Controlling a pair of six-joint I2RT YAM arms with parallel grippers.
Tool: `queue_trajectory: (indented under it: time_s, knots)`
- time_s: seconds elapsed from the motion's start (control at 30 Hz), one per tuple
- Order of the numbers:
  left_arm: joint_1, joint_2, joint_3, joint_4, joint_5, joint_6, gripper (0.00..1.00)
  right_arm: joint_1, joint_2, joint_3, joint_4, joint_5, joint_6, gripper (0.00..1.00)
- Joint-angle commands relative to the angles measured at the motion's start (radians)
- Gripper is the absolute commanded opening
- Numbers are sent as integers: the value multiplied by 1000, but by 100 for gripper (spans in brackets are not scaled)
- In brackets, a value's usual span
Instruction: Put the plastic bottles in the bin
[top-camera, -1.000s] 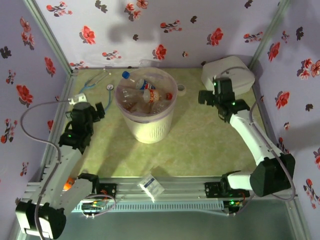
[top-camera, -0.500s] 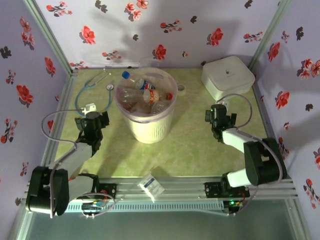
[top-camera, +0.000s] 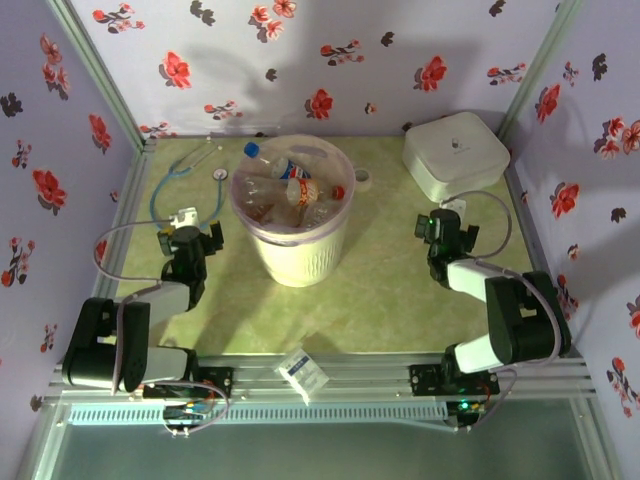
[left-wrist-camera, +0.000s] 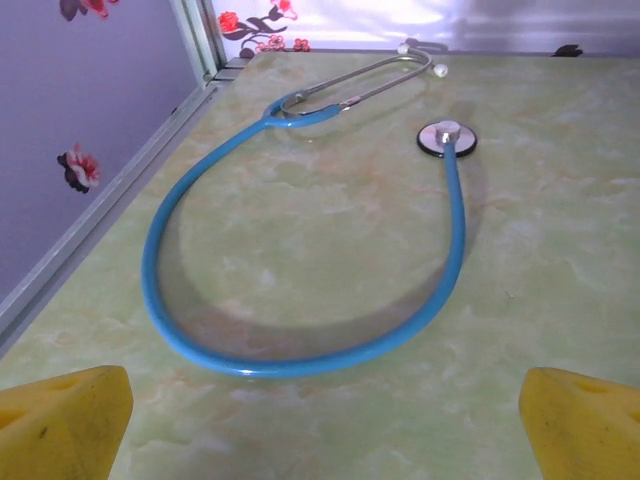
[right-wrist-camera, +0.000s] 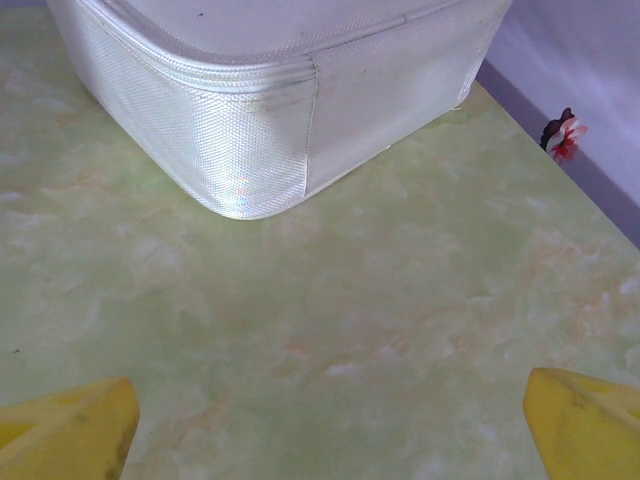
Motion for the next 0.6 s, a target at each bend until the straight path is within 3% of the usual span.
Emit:
queue_trajectory:
  time_s: [0.0, 0.27, 0.33, 0.43, 0.53, 0.57]
  knots:
    - [10, -8, -1, 48, 37, 27, 100, -15, -27, -23, 51, -25, 15, 99]
    - [22, 7, 23, 15, 97, 45, 100, -18, -3, -69, 211, -6, -87, 99]
    - [23, 16, 28, 21, 101, 59, 100, -34, 78, -99, 371, -8, -95, 99]
    - [45, 48, 36, 59, 101, 110, 100, -60, 62, -73, 280, -56, -66, 99]
    - [75, 101, 21, 157, 124, 122, 100, -108, 84, -119, 363, -119, -22, 99]
    - [93, 150, 10, 221, 139, 109, 100, -113, 140, -149, 500, -109, -23, 99]
